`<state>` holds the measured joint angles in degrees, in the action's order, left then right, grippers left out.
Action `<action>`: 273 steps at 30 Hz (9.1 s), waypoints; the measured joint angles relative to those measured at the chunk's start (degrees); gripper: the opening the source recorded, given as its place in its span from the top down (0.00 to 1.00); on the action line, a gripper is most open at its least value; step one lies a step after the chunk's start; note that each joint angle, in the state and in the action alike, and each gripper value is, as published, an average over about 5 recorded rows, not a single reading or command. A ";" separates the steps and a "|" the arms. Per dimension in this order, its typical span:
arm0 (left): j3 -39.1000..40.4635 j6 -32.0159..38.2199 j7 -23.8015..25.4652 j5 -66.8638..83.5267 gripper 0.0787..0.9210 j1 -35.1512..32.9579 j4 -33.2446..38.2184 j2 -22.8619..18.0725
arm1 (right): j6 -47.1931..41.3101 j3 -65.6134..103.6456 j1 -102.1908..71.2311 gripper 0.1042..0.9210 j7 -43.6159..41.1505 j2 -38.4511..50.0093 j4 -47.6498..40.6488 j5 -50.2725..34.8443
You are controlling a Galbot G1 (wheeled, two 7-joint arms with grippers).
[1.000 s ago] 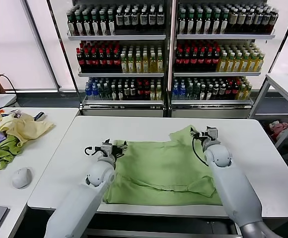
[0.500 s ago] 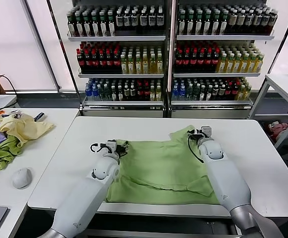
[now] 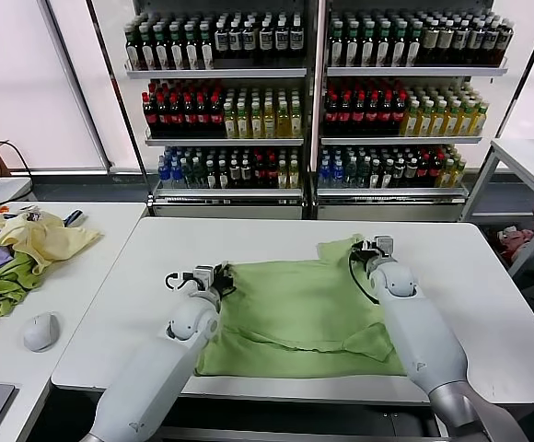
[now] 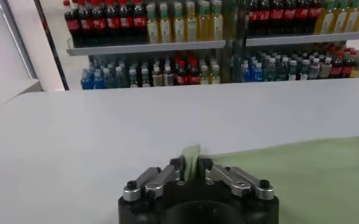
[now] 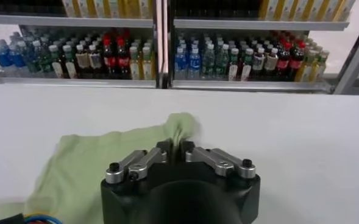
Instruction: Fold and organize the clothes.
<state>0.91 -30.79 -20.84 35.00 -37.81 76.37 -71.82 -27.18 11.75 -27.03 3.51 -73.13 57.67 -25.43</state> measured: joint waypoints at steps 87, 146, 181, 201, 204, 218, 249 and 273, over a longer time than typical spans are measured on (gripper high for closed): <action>-8.96 -0.41 -7.15 -16.09 0.48 -34.55 33.23 -0.81 | 0.30 20.61 -49.13 0.12 3.30 5.49 57.80 1.75; -10.92 -1.78 -7.00 28.73 0.85 -21.00 41.49 1.18 | 0.94 19.13 -47.44 0.12 3.36 5.27 56.65 2.68; -11.77 4.70 -3.97 -0.62 0.12 -27.28 33.49 3.64 | 1.64 18.17 -46.54 0.12 3.26 5.04 55.44 3.92; -10.89 -0.15 -6.13 -5.02 0.58 -27.99 29.82 2.88 | 1.61 18.13 -46.00 0.12 3.32 4.54 55.21 4.11; -11.32 -0.35 -5.80 -3.36 0.69 -27.73 29.40 2.79 | 1.58 18.07 -45.88 0.12 3.35 4.52 55.19 4.14; -17.91 -0.27 -4.90 16.84 0.96 -27.20 29.17 3.18 | 1.53 18.38 -45.41 0.12 3.50 4.61 55.35 4.02; -35.94 -2.29 -7.27 36.95 0.96 -25.69 43.88 12.98 | 2.38 18.81 -47.05 0.12 3.27 3.68 58.24 3.65; -2.51 2.43 -3.90 5.46 0.65 -17.37 29.83 -11.05 | 2.67 20.46 -48.28 0.12 2.84 4.34 61.16 3.29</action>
<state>-1.59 -28.36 -24.74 40.46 -55.18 106.20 -82.87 -24.51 32.21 -75.31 6.35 -68.79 118.82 -22.15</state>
